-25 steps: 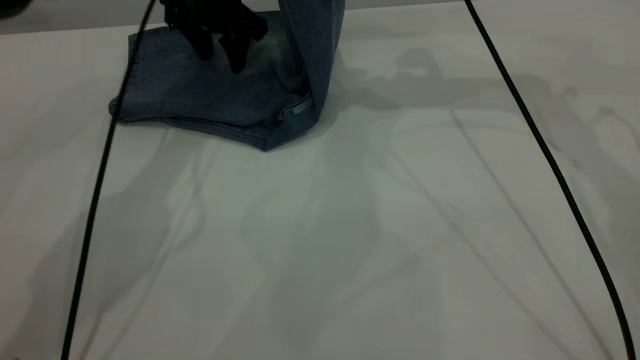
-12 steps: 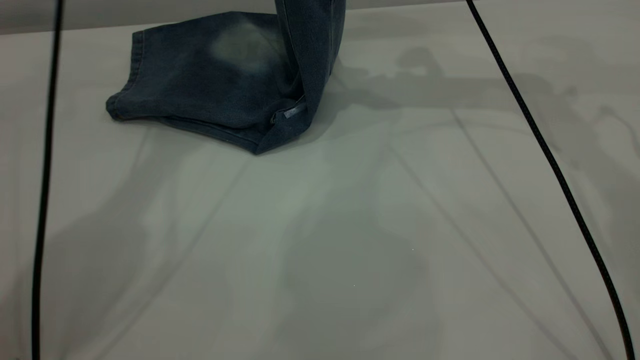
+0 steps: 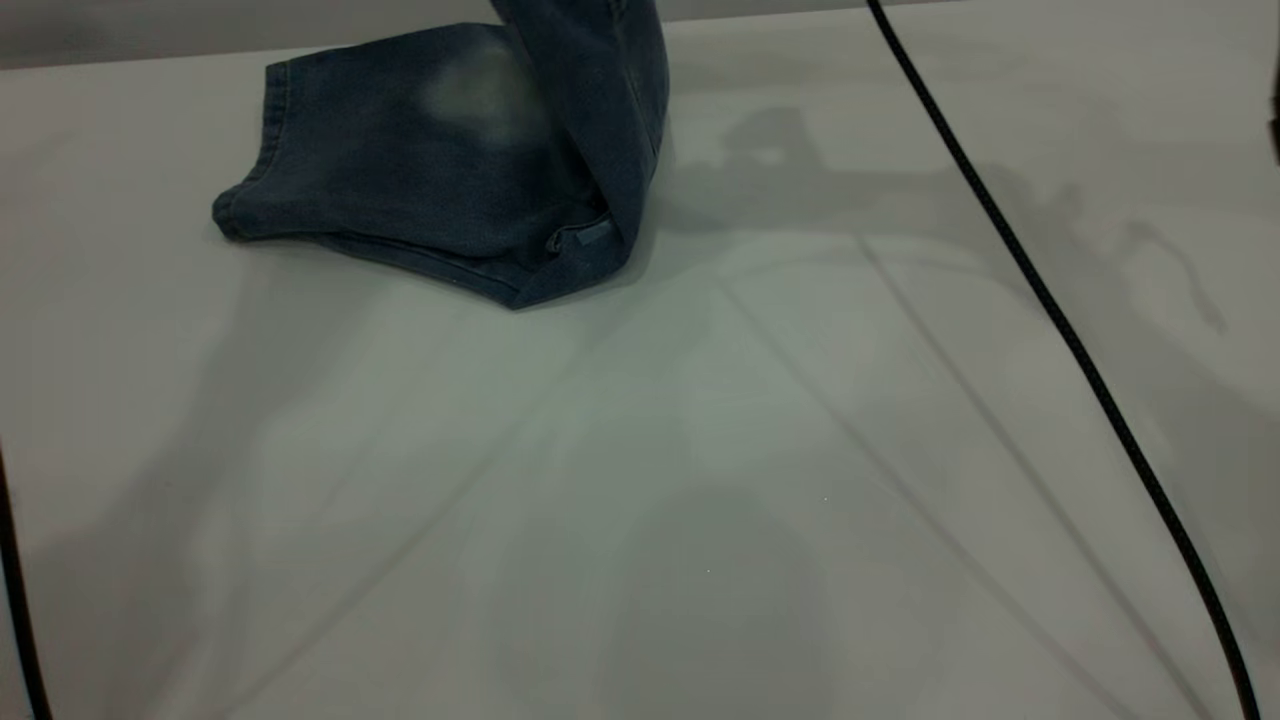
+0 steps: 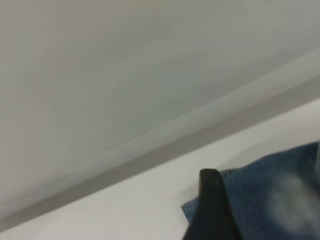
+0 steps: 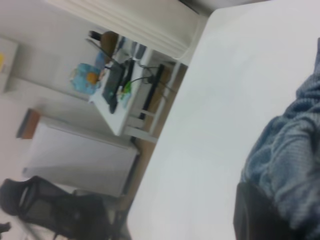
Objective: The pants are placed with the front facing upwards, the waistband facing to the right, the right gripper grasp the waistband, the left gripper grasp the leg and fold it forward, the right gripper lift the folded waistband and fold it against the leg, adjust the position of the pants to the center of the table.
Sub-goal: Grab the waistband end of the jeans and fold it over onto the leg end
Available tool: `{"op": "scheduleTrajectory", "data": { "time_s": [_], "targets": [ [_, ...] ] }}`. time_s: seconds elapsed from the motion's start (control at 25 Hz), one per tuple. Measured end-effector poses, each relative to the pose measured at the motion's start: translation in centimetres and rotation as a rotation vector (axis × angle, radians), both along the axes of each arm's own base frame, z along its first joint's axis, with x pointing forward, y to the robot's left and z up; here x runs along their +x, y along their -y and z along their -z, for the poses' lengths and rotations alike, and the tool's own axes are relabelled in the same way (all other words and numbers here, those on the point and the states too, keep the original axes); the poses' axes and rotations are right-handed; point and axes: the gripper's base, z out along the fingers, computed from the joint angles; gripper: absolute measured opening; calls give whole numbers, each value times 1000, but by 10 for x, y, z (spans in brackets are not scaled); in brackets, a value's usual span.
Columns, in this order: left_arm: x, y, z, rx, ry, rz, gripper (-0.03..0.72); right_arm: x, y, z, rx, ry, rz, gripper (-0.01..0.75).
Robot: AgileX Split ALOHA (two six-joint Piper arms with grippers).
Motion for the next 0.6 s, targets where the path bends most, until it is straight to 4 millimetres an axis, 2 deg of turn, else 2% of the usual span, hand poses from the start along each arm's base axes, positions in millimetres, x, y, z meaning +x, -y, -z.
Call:
{"op": "scheduleTrajectory", "data": {
  "time_s": [0.12, 0.4, 0.6],
  "targets": [
    [-6, -2, -11, -9, 24, 1, 463, -6, -18, 2, -24, 11, -4, 106],
    [-6, 2, -9, -46, 13, 21, 463, -18, -55, 11, -102, 36, 42, 106],
    [-7, 4, -9, -63, 9, 29, 463, -17, -67, 39, -155, -4, 119, 106]
  ]
}}
